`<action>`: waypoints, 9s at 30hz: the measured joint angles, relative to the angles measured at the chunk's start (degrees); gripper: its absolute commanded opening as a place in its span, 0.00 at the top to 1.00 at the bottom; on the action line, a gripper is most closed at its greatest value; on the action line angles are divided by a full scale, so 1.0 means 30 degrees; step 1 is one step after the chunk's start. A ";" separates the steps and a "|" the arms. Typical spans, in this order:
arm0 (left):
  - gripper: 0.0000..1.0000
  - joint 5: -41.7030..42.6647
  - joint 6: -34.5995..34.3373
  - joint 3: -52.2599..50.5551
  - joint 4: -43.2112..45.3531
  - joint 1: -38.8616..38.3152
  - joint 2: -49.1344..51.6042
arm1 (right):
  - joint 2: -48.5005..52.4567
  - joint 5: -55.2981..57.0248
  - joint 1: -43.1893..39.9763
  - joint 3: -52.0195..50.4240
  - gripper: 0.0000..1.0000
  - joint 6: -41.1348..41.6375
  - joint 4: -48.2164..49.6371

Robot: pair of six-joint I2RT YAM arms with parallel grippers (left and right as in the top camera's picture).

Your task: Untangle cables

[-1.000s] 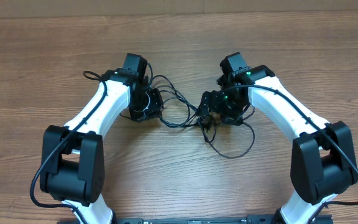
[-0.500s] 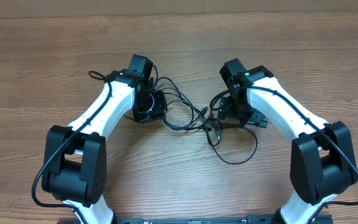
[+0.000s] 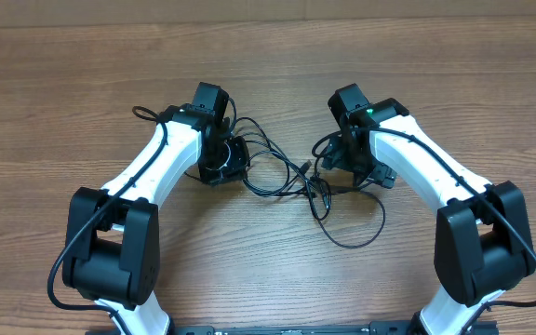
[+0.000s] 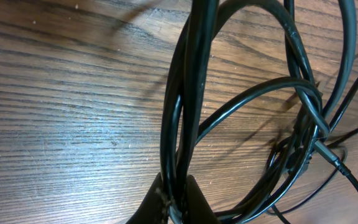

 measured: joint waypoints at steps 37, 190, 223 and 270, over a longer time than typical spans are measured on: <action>0.00 0.0015 0.0073 0.0000 0.0051 0.0000 0.0000 | 0.0000 -0.2455 0.0000 -0.0015 0.00 0.0044 0.3672; 0.58 -0.4328 0.0029 -0.1479 0.2951 0.0044 0.0000 | 0.0007 -0.6652 0.2761 -0.0401 0.62 0.0299 0.5136; 0.62 -0.4401 -0.2098 -0.4014 0.7504 -0.0925 -0.0138 | 0.0036 -0.6164 0.3147 -0.5034 0.83 0.1027 1.2611; 0.82 0.0896 -0.0459 0.0845 -0.1872 0.1916 -0.9085 | -0.0087 -0.3606 0.3337 -0.5246 0.96 0.1020 1.2174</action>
